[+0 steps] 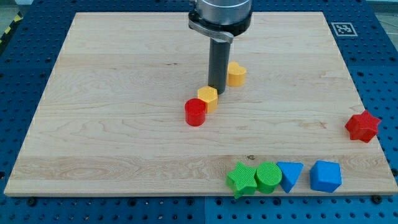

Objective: Push yellow heart towards the right of the board

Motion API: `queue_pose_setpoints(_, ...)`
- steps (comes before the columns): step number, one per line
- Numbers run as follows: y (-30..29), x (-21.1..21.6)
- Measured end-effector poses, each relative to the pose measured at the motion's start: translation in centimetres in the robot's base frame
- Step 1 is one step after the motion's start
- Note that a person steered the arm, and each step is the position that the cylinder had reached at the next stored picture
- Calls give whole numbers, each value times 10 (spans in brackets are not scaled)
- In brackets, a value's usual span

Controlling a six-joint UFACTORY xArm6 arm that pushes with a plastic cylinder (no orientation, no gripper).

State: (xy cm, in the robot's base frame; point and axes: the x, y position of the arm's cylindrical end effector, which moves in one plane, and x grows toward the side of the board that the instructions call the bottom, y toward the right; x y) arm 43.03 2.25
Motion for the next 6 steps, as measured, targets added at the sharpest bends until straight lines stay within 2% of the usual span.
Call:
queue_pose_setpoints(2, -1, -28)
queue_pose_setpoints(5, 38, -29)
queue_pose_setpoints(6, 32, -56)
